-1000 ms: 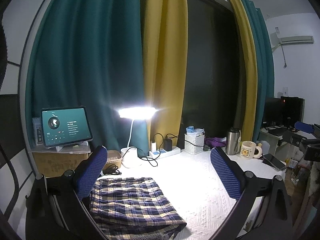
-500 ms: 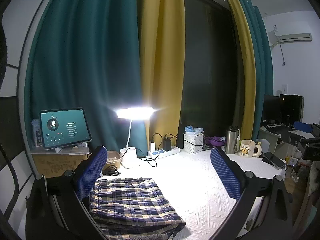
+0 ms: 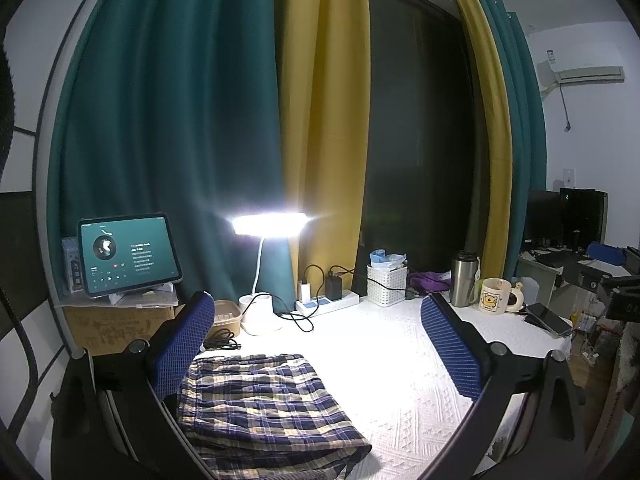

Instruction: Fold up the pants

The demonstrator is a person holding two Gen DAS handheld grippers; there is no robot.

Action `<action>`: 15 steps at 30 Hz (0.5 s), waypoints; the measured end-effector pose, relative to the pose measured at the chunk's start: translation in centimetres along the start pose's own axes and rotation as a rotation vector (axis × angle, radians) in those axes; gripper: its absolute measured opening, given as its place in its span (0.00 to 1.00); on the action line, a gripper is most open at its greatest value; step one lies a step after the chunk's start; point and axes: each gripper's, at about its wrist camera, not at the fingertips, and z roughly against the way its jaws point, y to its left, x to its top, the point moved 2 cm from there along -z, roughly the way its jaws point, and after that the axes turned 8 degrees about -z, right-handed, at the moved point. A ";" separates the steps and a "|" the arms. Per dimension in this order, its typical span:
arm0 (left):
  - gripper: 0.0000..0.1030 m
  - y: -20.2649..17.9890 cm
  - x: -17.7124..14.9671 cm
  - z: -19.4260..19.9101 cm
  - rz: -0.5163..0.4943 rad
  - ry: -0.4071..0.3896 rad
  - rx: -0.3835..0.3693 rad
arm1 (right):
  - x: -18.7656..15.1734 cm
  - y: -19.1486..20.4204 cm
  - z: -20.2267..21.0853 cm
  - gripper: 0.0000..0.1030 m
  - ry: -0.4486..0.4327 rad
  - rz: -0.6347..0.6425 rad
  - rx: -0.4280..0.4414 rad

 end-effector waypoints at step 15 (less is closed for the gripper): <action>0.99 -0.1 0.1 -0.1 -0.002 0.002 -0.006 | 0.0 0.1 0.0 0.95 0.003 0.000 0.000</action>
